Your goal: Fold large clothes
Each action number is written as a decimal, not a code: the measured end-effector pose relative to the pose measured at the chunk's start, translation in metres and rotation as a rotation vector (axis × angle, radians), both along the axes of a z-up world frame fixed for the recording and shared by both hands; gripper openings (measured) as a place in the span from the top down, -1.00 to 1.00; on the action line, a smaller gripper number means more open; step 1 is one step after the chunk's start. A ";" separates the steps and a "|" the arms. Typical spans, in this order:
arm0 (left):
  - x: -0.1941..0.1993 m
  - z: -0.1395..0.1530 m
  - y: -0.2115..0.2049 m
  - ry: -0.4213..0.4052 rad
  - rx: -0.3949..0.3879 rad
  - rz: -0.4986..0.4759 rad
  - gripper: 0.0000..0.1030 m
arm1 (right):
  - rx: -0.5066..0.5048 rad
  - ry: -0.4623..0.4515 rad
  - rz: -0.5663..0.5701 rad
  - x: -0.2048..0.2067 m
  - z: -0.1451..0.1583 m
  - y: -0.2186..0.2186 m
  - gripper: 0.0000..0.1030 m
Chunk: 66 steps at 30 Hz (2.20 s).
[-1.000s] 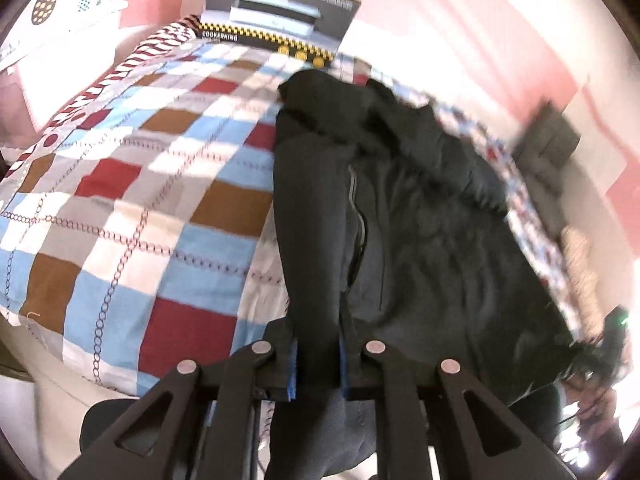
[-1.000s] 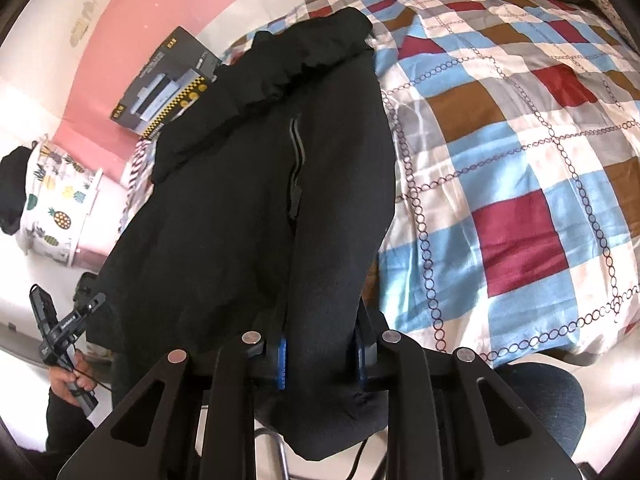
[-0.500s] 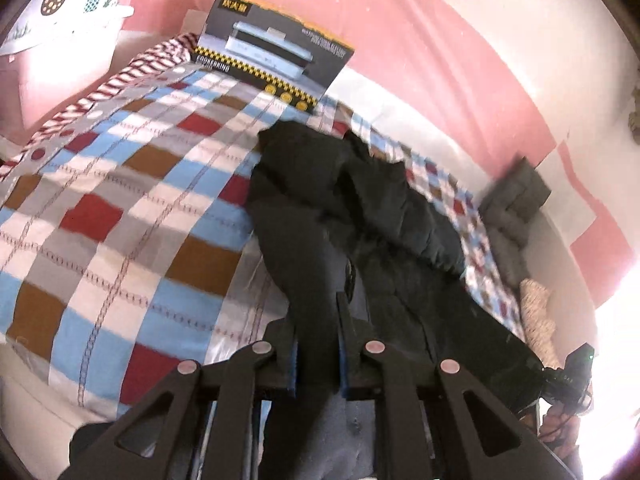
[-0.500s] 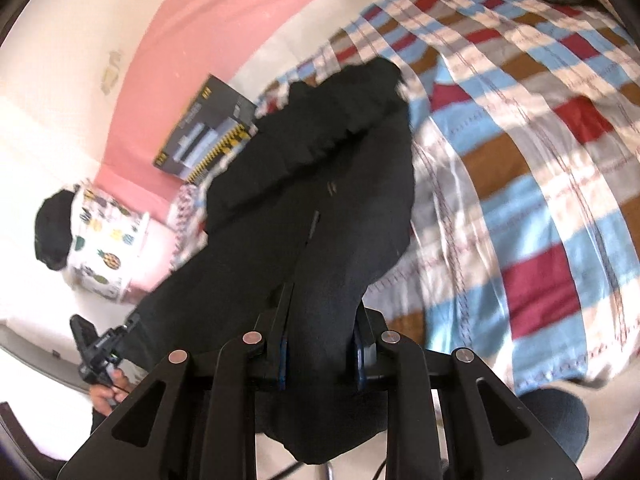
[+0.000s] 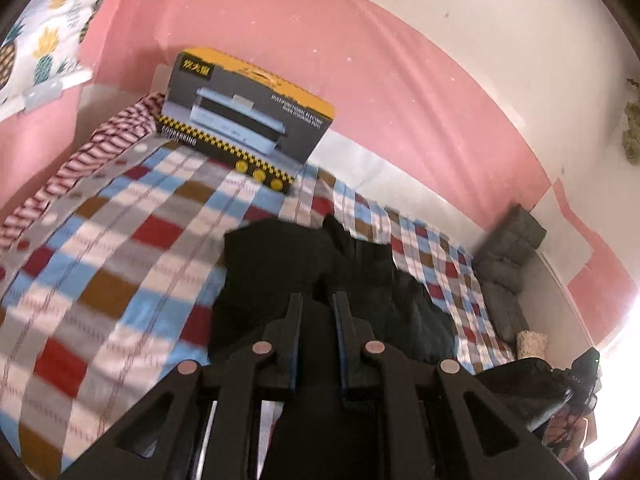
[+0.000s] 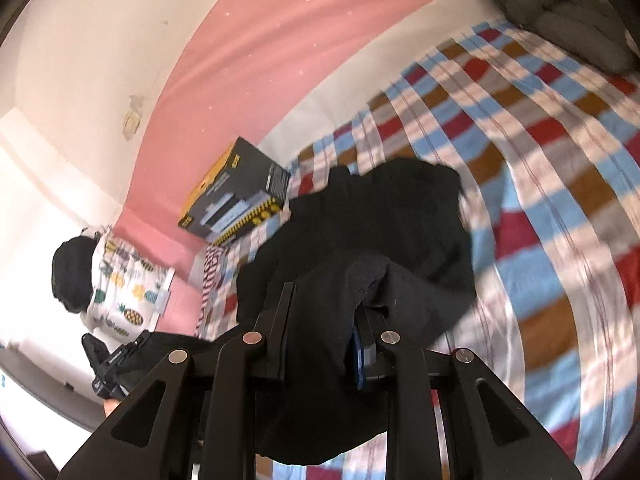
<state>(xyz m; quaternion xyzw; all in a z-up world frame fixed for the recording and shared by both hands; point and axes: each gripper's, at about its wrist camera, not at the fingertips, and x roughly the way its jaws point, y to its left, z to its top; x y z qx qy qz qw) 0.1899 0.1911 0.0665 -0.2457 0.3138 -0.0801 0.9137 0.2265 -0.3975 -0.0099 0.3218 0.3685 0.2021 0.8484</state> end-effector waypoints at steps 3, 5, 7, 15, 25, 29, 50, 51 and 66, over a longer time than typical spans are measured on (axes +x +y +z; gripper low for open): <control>0.037 0.004 0.001 0.001 0.015 0.022 0.72 | 0.002 0.011 -0.012 0.038 0.002 0.005 0.54; 0.064 0.006 0.004 0.011 0.014 0.037 0.74 | 0.005 0.033 -0.022 0.065 -0.001 0.010 0.54; 0.089 0.006 0.003 0.024 0.030 0.047 0.75 | 0.005 0.049 -0.031 0.084 -0.005 0.014 0.54; 0.197 -0.030 -0.010 0.128 0.105 0.045 0.75 | 0.027 0.183 -0.086 0.179 -0.049 0.024 0.53; 0.297 -0.128 -0.009 0.355 0.034 0.057 0.49 | 0.109 0.393 -0.092 0.256 -0.131 0.028 0.22; 0.289 -0.109 0.019 0.260 -0.136 0.041 -0.27 | 0.219 0.332 -0.054 0.255 -0.119 0.015 -0.32; 0.289 -0.151 -0.011 0.335 0.055 -0.139 0.20 | -0.238 0.204 0.063 0.265 -0.112 0.043 0.07; 0.287 -0.146 -0.014 0.321 0.094 -0.121 0.34 | -0.258 0.185 0.041 0.264 -0.108 0.044 0.61; 0.351 -0.170 -0.048 0.260 0.360 0.017 0.51 | -0.430 0.199 -0.116 0.307 -0.144 0.041 0.45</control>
